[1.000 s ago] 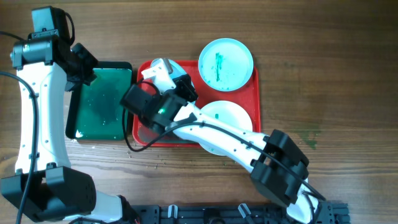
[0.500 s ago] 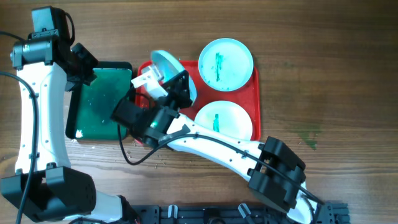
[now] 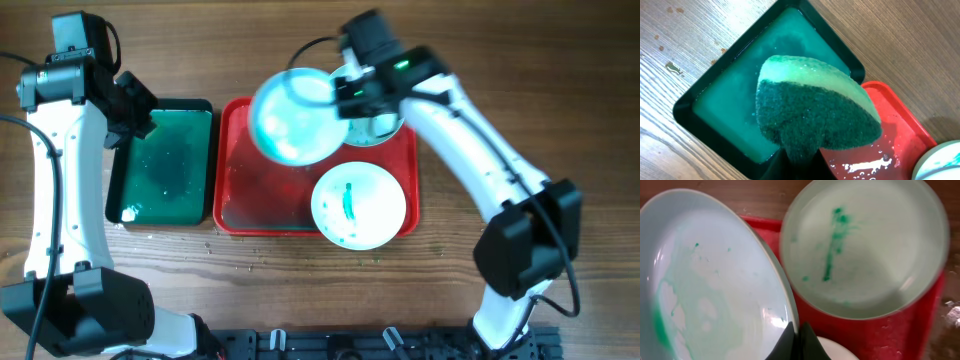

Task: Clean dirty plates on tray and stack at the side
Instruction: 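Carry the scrubbed plate right of the red tray and set it down, then grasp the left plate on the red tray with right gripper, tilt up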

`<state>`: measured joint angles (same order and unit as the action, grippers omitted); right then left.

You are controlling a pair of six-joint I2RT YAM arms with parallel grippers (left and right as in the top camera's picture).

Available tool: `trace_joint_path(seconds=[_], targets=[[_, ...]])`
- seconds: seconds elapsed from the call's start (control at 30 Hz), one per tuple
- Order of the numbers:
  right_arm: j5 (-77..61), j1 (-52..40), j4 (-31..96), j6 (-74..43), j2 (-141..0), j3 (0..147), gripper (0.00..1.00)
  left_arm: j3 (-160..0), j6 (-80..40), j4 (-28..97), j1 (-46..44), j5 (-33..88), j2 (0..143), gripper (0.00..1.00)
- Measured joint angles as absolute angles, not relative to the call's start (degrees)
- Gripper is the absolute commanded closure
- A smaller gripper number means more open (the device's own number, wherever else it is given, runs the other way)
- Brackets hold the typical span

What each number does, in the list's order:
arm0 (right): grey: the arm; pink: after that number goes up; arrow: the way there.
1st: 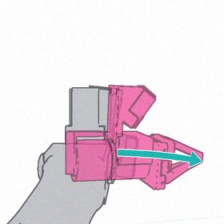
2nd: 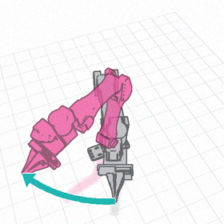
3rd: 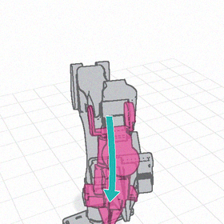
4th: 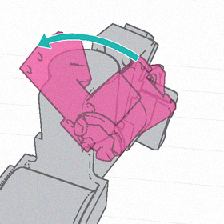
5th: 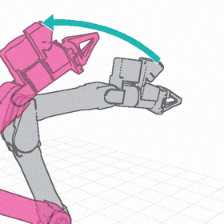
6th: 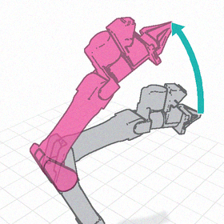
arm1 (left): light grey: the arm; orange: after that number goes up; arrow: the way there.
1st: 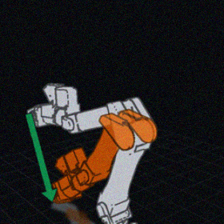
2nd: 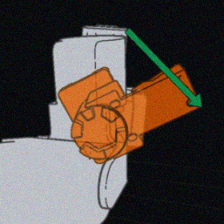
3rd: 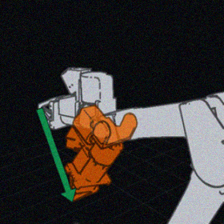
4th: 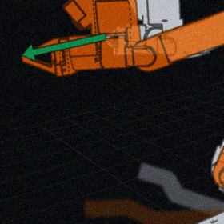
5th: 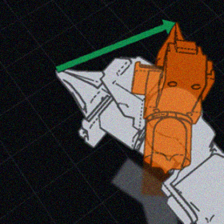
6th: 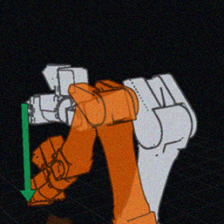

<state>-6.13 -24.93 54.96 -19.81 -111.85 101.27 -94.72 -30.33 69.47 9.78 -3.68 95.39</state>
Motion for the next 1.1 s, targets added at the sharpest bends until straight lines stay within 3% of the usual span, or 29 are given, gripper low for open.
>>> trace_joint_path(seconds=[0.23, 0.33, 0.5, 0.63, 0.7, 0.77, 0.87, 1.1], targets=[[-8.4, 4.2, 67.2, -18.5, -104.5, 100.8, 0.96, -94.7, -30.3, 67.0, 9.8, -2.0, 95.4, 0.96], [-8.1, 12.7, 63.9, -17.8, -99.5, 94.9, 0.96, -94.7, -30.3, 65.2, 9.8, -2.0, 95.4, 0.96], [-7.0, 13.8, 46.6, -23.9, -100.4, 71.0, 0.96, -94.7, -30.4, 64.5, 9.8, -1.9, 95.4, 0.96], [-3.4, 16.2, 39.6, -26.9, -100.4, 63.6, 0.96, -94.7, -30.3, 64.4, 9.8, -1.9, 95.4, 0.96], [-2.2, 17.1, 38.8, -27.2, -100.4, 63.1, 0.87, -94.7, -30.4, 64.5, 9.8, -1.9, 95.4, 0.96], [-2.5, 17.4, 38.7, -25.2, -100.4, 63.1, 0.72, -94.7, -30.4, 64.5, 9.8, -1.9, 95.4, 0.96], [-10.9, 16.6, 44.0, -17.7, -100.4, 64.6, 0.69, -94.7, -30.4, 64.5, 9.8, -1.8, 95.4, 0.96], [-19.1, -4.4, 55.4, -5.1, -100.4, 70.1, 0.63, -94.7, -30.4, 66.0, 9.7, -1.8, 95.4, 0.96]])
